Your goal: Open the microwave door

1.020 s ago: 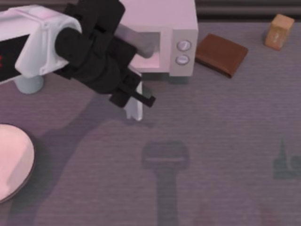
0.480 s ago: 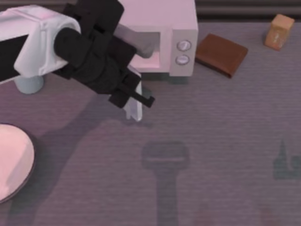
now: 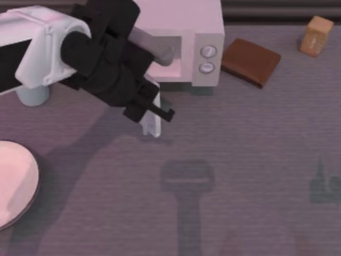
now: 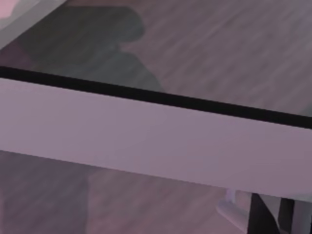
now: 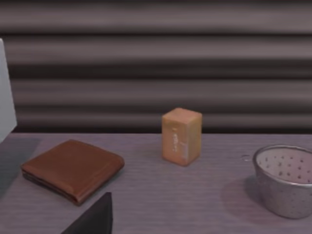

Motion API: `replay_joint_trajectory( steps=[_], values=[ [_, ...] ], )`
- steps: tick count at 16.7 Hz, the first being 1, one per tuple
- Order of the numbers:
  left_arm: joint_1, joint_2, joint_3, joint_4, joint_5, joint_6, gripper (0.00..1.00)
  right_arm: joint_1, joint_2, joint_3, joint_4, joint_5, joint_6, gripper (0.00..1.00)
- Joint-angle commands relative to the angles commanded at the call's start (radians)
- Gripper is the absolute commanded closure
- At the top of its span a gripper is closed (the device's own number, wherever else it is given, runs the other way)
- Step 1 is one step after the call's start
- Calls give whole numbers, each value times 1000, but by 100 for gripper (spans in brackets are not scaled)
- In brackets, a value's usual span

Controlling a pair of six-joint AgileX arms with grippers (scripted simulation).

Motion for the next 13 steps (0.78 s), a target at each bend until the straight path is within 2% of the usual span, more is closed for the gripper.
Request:
replay_joint_trajectory(
  steps=[8,13],
  values=[
    [0,0,0,0,0,0,100,0,0,0,0,0,0,0],
    [16,-14,-19,-6,33,53,100,0,0,0,0,0,0,0]
  ],
)
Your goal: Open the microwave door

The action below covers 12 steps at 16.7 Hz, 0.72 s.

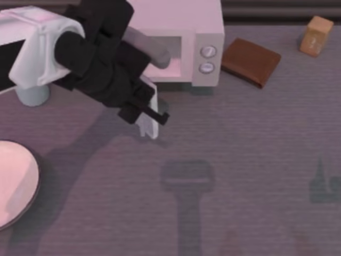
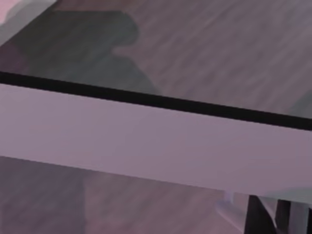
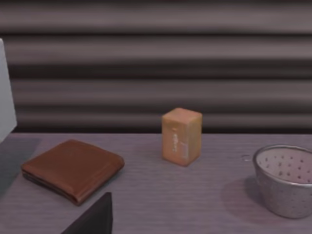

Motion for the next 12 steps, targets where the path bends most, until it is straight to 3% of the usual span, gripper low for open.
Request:
replay_joint_trajectory(
  steps=[5,12],
  values=[
    [47,-35,-34,-13,57,108,100,0,0,0,0,0,0,0],
    [51,-39,-37,-14,62,117,100,0,0,0,0,0,0,0]
  ],
)
